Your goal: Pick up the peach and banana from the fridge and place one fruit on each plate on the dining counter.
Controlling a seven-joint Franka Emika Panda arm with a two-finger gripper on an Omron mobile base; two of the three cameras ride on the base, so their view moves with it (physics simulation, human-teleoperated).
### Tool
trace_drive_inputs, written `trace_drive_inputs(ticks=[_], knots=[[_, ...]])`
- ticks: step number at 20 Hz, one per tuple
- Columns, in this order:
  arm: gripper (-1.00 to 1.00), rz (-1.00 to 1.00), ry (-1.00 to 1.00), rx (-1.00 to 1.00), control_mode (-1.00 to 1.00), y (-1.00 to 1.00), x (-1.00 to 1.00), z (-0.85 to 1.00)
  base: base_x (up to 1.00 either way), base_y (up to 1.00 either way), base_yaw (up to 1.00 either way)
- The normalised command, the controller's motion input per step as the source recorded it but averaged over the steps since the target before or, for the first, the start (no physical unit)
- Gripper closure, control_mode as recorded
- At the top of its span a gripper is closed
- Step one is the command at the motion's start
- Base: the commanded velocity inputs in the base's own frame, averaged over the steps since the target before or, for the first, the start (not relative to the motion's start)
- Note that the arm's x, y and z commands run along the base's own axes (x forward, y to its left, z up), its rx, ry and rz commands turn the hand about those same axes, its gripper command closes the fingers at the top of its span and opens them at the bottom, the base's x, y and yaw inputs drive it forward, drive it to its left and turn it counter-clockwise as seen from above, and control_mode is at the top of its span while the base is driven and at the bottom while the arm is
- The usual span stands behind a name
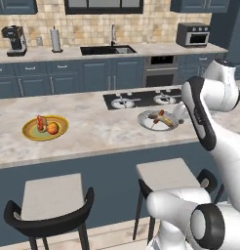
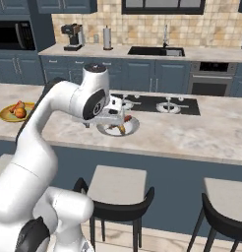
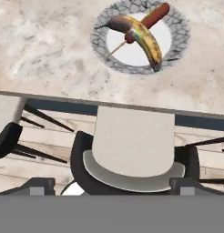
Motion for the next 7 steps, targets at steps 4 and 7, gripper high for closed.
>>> trace_drive_inputs(ticks=[4,7], knots=[[-1.0,-0.3,-0.03,0.0,-1.0,0.3,-0.81,0.0,0.0,0.0,0.0],[-1.0,-0.3,-0.04,0.0,-1.0,0.27,-0.79,0.0,0.0,0.0,0.0]])
